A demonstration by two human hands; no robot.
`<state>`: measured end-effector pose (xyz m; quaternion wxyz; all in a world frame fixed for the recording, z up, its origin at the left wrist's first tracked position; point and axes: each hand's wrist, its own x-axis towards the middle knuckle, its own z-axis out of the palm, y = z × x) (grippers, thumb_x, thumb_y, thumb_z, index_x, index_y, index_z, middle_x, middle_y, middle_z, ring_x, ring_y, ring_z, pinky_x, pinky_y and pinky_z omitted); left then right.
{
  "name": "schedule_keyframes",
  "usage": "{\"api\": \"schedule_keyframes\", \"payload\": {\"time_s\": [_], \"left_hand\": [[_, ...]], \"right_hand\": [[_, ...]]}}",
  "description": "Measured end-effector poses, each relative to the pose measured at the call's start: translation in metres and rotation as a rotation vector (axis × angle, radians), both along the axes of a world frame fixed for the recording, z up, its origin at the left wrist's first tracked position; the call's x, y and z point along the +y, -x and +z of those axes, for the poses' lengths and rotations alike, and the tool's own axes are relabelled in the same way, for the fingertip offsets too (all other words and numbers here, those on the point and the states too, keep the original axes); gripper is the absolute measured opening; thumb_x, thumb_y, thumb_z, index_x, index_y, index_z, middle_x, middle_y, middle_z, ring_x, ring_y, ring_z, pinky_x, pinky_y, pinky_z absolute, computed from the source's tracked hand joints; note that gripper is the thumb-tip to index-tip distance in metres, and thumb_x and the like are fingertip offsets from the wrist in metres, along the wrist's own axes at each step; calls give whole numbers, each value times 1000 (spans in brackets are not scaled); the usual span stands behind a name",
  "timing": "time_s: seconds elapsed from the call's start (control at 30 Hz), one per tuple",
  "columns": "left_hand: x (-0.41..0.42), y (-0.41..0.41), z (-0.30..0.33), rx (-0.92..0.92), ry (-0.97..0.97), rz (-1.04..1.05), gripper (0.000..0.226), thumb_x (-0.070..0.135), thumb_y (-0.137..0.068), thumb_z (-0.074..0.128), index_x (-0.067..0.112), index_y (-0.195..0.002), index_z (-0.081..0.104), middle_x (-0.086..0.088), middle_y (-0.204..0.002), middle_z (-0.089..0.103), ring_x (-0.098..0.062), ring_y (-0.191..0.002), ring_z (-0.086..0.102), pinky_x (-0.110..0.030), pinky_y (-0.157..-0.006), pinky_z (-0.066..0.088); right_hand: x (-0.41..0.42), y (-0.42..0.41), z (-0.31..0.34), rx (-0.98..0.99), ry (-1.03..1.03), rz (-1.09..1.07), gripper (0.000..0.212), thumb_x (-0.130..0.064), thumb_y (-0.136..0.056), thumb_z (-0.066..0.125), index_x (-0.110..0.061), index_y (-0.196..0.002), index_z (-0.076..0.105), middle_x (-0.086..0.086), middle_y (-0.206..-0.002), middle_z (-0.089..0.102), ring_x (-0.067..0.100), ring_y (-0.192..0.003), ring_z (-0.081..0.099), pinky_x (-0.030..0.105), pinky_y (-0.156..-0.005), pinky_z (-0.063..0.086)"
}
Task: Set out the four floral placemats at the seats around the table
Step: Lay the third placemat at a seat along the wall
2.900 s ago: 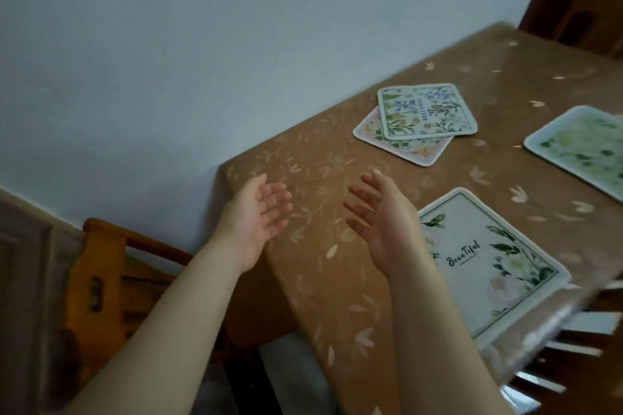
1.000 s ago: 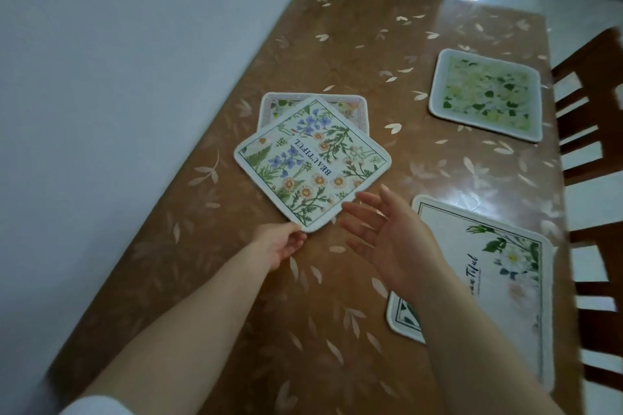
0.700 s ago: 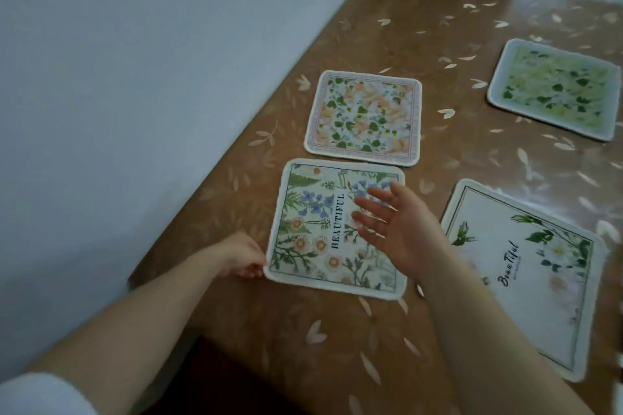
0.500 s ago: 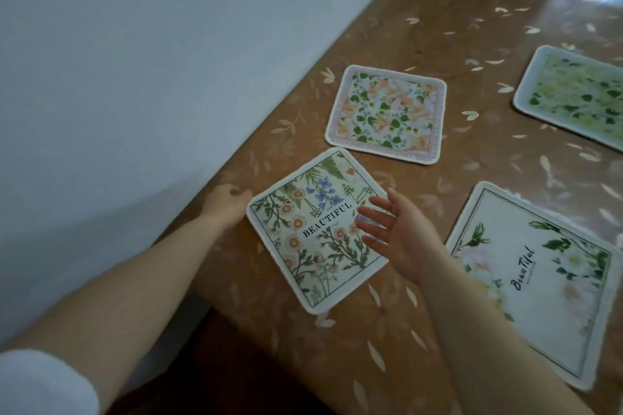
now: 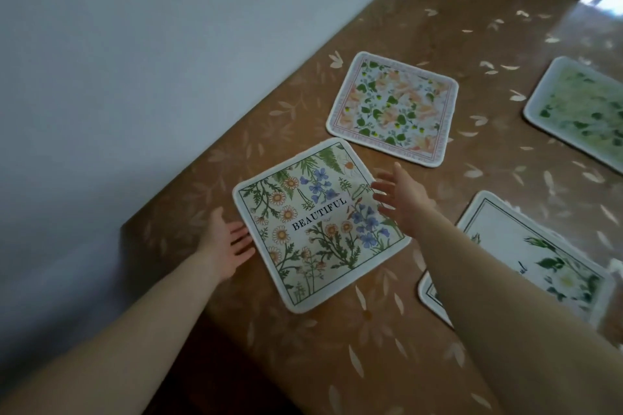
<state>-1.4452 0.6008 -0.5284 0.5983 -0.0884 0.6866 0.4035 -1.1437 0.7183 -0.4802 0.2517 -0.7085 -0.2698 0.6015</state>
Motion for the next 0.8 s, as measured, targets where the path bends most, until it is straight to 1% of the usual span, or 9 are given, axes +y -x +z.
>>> {"api": "schedule_keyframes", "payload": {"time_s": [0.1,0.17,0.37,0.43,0.5,0.57,0.67,0.73,0.8], "left_hand": [[1,0,-4,-26,-1,21,67,62,-96,36,5,-124,56,-16,-122,59,-32,-118,54,-54,-101,42],[2,-3,-5,-30,-1,27,66,63,-96,36,5,-120,57,-16,-122,59,-31,-119,52,-55,-103,41],[6,-11,-4,30,-30,19,62,63,-95,34,8,-105,62,-12,-111,62,-24,-104,56,-49,-91,45],[11,-11,0,95,-50,-38,58,63,-95,33,13,-98,63,-8,-107,64,-18,-97,57,-46,-90,43],[19,-7,7,169,-76,-129,58,64,-95,32,16,-97,64,-4,-105,66,-14,-97,57,-44,-93,42],[29,1,14,219,-105,-225,59,66,-94,33,16,-98,65,-3,-108,67,-15,-103,58,-44,-97,42],[42,17,24,227,-159,-389,68,66,-95,32,10,-119,64,-3,-117,66,-20,-116,57,-47,-108,39],[43,29,26,243,-147,-492,74,68,-95,31,10,-131,59,-3,-117,65,-22,-118,56,-49,-110,38],[38,40,27,265,-100,-577,74,70,-93,31,12,-128,61,-4,-117,67,-23,-115,58,-51,-107,40]], "right_hand": [[10,-5,-9,-105,-39,59,47,-50,-108,35,-22,-98,72,4,-105,73,23,-95,65,38,-83,50],[14,-10,-15,-142,-47,69,49,-47,-109,34,-15,-104,71,5,-98,76,22,-87,67,37,-76,50],[6,-13,-24,-276,-7,188,55,-45,-107,32,-19,-85,75,-6,-65,73,16,-67,70,27,-57,49],[-3,-14,-26,-277,35,215,58,-48,-108,28,-14,-105,75,3,-84,78,18,-78,73,28,-68,55],[-17,-17,-27,-259,102,221,60,-48,-108,26,-7,-121,68,14,-100,74,29,-86,70,38,-71,56],[-36,-23,-27,-244,181,223,59,-46,-107,29,-2,-117,67,19,-98,75,32,-80,72,43,-68,62],[-69,-31,-25,-138,369,225,60,-49,-103,38,1,-104,70,21,-77,80,36,-60,78,39,-43,60],[-87,-36,-30,-90,441,269,66,-54,-100,38,3,-104,71,20,-79,80,41,-74,79,41,-56,62],[-99,-37,-36,-91,428,239,65,-52,-101,37,2,-105,73,20,-85,82,42,-85,78,46,-71,62]]}}
